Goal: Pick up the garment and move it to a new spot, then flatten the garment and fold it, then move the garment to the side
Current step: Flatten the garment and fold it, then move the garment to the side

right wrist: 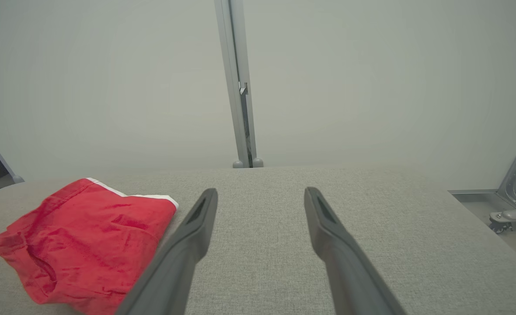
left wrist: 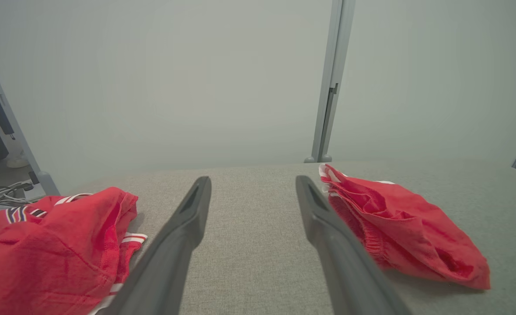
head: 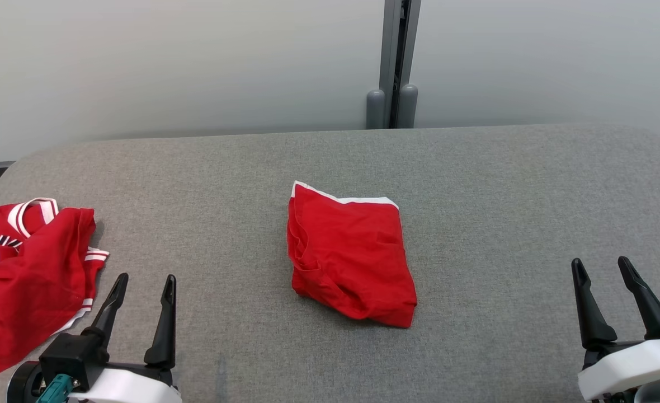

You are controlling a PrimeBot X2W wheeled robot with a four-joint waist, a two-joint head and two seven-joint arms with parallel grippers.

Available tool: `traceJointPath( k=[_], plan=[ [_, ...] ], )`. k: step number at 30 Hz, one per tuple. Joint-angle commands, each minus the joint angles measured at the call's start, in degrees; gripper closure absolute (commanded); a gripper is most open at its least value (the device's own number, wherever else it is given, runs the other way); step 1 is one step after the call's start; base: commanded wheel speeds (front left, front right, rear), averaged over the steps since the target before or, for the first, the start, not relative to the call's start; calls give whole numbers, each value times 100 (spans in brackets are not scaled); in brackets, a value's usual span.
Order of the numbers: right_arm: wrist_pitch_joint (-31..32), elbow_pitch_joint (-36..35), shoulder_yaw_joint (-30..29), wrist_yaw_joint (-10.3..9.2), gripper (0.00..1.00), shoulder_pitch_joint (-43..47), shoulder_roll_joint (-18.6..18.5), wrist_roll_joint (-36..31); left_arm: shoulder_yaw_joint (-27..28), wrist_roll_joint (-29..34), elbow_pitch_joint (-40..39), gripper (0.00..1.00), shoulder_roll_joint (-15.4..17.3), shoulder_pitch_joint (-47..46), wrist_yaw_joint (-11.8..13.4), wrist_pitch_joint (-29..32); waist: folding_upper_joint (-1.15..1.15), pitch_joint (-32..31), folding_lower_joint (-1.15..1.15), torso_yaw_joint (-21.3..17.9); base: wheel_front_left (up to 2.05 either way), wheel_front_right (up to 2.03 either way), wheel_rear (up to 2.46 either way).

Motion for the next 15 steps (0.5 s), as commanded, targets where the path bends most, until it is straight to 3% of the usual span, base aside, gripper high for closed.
traceJointPath(
  k=[1, 15],
  plan=[
    [28, -38, -22, 4, 0, 39, -12, -40, 4, 39, -28, 0, 31, 24, 30, 15, 0, 1, 0, -4, 0, 0, 0],
    [36, -32, -39, 4, 0, 29, 13, -71, -58, 72, -123, 0, 92, -47, 99, 109, 0, 5, 0, 26, 0, 0, 0]
  ],
)
